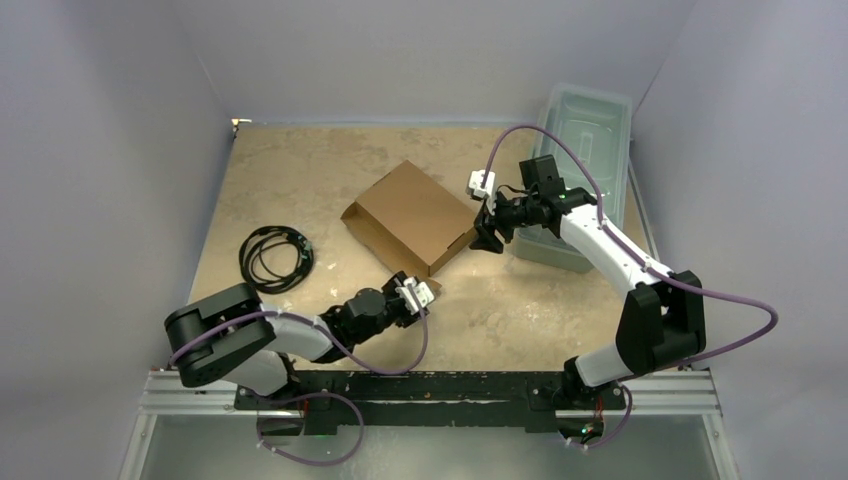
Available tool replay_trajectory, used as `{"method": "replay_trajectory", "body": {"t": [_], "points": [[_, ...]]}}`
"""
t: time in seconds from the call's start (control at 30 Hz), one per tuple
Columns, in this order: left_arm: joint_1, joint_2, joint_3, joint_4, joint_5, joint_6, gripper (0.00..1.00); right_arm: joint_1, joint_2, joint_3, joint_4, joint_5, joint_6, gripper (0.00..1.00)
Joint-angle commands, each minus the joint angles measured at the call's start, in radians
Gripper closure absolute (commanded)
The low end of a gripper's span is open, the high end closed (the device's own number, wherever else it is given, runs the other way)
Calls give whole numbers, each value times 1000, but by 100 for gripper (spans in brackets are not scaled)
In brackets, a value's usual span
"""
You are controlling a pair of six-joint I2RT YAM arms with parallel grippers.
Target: Fold the paper box
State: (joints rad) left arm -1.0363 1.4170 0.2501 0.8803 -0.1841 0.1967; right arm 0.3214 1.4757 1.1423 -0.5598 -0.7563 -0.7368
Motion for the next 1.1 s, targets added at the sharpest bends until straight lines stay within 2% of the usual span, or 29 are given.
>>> {"method": "replay_trajectory", "body": {"t": [0.0, 0.67, 0.87, 1.07], "points": [[1, 60, 33, 129, 12, 78, 49, -1, -35, -3, 16, -35, -3, 38], [42, 210, 148, 69, 86, 138, 61, -1, -26, 2, 13, -40, -1, 38], [69, 221, 166, 42, 86, 128, 74, -1, -26, 4, 7, -39, -3, 38], [90, 195, 162, 27, 83, 79, 99, -1, -22, 4, 5, -35, -3, 38]]}}
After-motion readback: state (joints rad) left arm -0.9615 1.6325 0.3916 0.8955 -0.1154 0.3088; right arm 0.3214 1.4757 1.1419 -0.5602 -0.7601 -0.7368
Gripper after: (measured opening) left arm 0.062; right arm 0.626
